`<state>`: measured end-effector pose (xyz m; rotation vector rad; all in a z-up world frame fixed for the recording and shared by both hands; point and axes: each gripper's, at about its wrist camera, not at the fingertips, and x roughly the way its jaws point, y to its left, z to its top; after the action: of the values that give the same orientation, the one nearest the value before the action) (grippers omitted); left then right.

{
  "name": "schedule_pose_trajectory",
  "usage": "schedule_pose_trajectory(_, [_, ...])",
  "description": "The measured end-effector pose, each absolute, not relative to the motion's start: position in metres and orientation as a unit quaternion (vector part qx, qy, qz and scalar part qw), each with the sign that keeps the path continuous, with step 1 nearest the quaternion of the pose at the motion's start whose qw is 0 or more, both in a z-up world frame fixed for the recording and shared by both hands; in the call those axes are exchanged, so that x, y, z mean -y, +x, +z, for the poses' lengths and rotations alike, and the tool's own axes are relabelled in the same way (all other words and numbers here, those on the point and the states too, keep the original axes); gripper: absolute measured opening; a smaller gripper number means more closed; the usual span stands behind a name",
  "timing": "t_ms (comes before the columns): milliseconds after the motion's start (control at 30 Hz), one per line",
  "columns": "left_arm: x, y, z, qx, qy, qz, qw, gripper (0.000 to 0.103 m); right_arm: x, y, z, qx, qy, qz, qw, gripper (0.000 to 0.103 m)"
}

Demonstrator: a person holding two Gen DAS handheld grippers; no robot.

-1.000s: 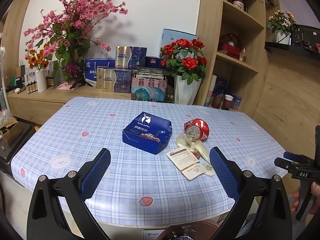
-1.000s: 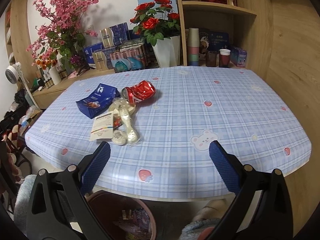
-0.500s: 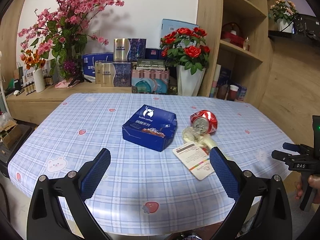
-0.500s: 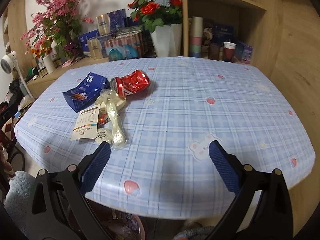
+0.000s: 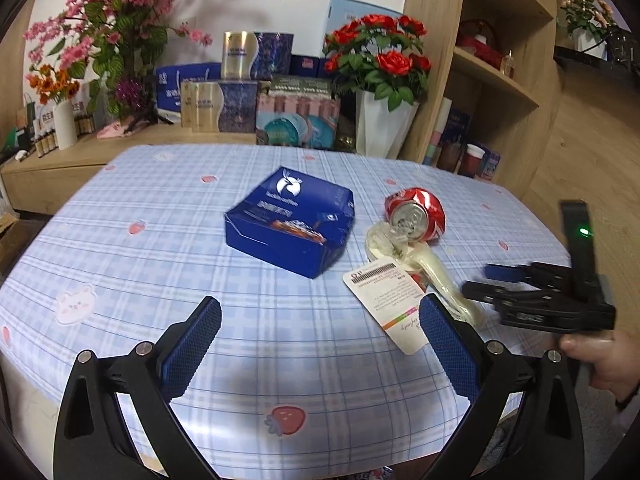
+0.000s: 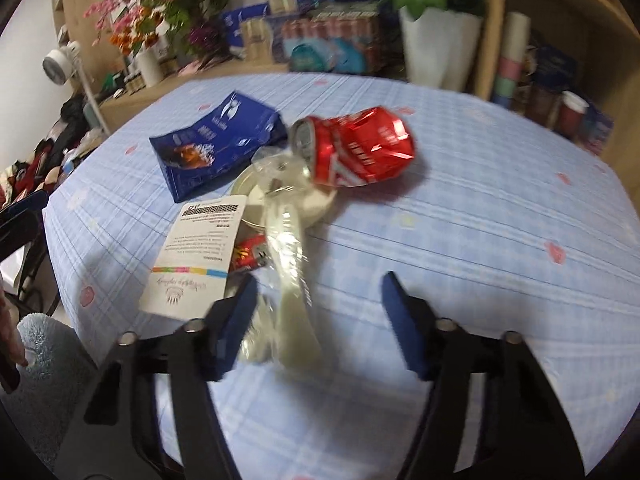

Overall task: Collect trash
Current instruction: 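Grasp the wrapped plastic fork with the right tool while the left tool grasps the white card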

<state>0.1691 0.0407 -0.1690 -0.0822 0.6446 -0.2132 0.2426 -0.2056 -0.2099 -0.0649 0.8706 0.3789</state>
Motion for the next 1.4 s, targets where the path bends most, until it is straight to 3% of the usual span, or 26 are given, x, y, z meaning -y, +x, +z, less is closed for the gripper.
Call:
schedule_pose_trajectory(200, [-0.023,0.180,-0.178,-0.334,-0.031,-0.123,0.934,0.093,0.191,0.259,-0.226,-0.431,-0.046,0.205,0.877,0.044])
schedule_pose_trajectory(333, [-0.012,0.190,-0.183,-0.352,-0.036,-0.134,0.926,0.092,0.189,0.259,-0.231,-0.439,-0.047,0.220,0.870,0.019])
schedule_pose_trajectory(867, [0.047,0.264,-0.218,-0.476,-0.075,-0.055,0.875,0.093,0.242,0.233,-0.210,-0.393,0.025,0.201,0.897,0.018])
schedule_pose_trajectory(1333, [0.061,0.290,-0.238,-0.493,-0.045,0.011,0.869,0.094,0.257,0.226,-0.210,-0.382,0.061,0.199,0.900,0.018])
schedule_pose_trajectory(1400, [0.057,0.288,-0.238,-0.491,-0.052,-0.001,0.870,0.089,0.257,0.226,-0.210,-0.381,0.062,0.200,0.900,0.018])
